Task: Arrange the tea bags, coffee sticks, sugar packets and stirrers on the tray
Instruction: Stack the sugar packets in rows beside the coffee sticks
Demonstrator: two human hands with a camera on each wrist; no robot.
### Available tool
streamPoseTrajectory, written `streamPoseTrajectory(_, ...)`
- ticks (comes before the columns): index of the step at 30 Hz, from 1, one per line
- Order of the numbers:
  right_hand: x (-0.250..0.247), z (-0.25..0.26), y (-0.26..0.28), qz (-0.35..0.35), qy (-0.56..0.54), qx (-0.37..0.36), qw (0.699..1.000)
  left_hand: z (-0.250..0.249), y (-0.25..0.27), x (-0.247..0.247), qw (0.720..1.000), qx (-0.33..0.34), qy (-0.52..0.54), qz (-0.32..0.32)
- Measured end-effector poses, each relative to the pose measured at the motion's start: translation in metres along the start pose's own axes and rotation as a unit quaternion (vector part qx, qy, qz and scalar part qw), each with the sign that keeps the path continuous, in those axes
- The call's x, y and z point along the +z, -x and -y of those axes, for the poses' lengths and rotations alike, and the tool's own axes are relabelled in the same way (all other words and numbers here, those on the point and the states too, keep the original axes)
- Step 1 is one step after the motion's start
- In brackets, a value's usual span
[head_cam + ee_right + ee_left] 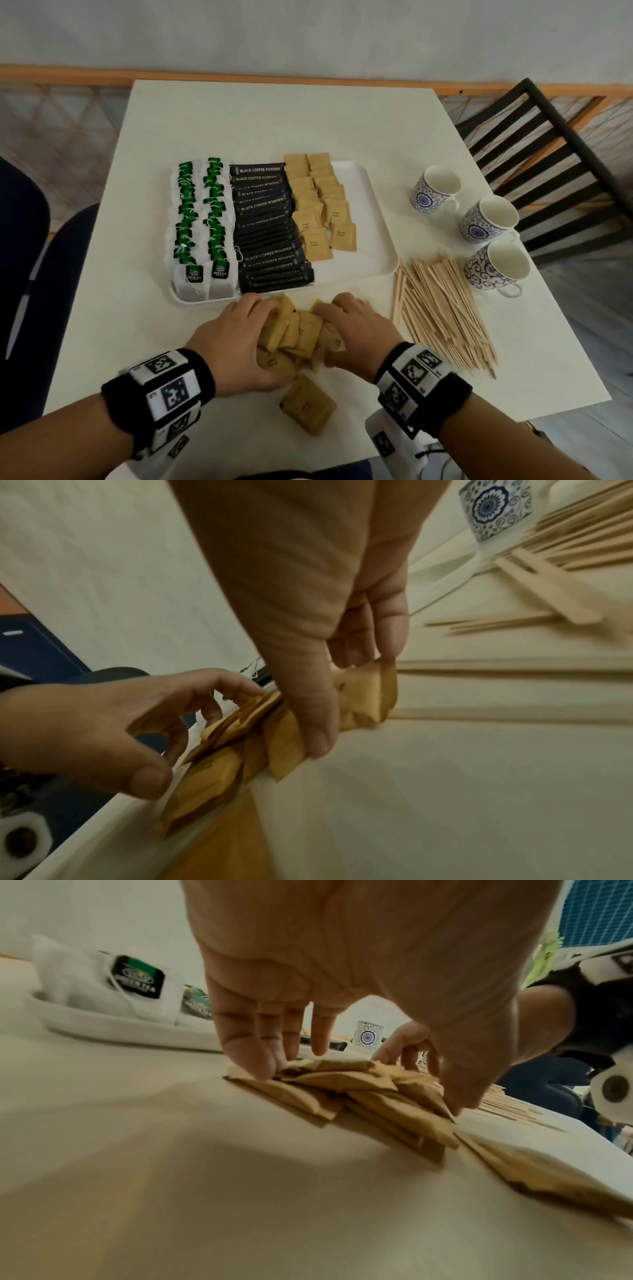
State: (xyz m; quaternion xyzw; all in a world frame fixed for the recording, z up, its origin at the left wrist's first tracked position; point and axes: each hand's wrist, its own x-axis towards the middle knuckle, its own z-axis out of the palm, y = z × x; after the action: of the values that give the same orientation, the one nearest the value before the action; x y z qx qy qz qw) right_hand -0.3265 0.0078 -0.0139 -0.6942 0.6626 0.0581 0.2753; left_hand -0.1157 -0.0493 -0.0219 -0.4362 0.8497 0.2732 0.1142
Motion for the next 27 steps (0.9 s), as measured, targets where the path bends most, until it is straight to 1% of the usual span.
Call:
streamPoseTrajectory(3,0.006,-0.006,0.004,-0.014,-0.015,0.039,0.999,-0.005,-0.002,0.004,1.000,-0.025,0.015,-0.006)
streamPoseTrajectory(5,0.008,-0.006,0.003,-0.016,-0.023,0.058,0.998,-0.008,-0.006,0.007,0.999,-0.030,0.017,-0.007)
streamPoseTrajectory(11,0.010,0.005,-0.008,-0.010,-0.143,0.106,0.984,-0.024,-0.018,0.008,0.999,-0.005,0.037,0.007)
streamPoseTrajectory(13,0.008,0.008,-0.010,-0.002,-0.136,0.100,0.986,-0.030,-0.019,0.007,1.000,0.003,0.025,0.004)
streamPoseTrajectory(15,0.005,0.013,-0.011,0.024,-0.088,0.066,0.994,-0.034,-0.020,0.006,1.000,0.013,0.011,0.000)
streamPoseTrajectory(16,0.005,0.015,-0.012,0.025,-0.067,0.047,0.996,-0.036,-0.021,0.006,1.000,0.018,0.011,-0.001)
streamPoseTrajectory(17,0.005,0.016,-0.012,0.015,-0.068,0.042,0.997,-0.037,-0.021,0.006,1.000,0.023,0.014,0.000)
streamPoseTrajectory(20,0.008,0.020,-0.011,-0.021,-0.118,0.055,0.991,-0.041,-0.021,0.005,0.999,0.033,0.024,-0.001)
streamPoseTrajectory(24,0.012,0.025,-0.014,-0.032,-0.147,0.024,0.988,-0.043,-0.019,0.005,0.999,0.036,0.025,0.012)
streamPoseTrajectory(27,0.013,0.025,-0.015,-0.033,-0.146,0.009,0.989,-0.039,-0.018,0.003,0.997,0.035,0.061,0.006)
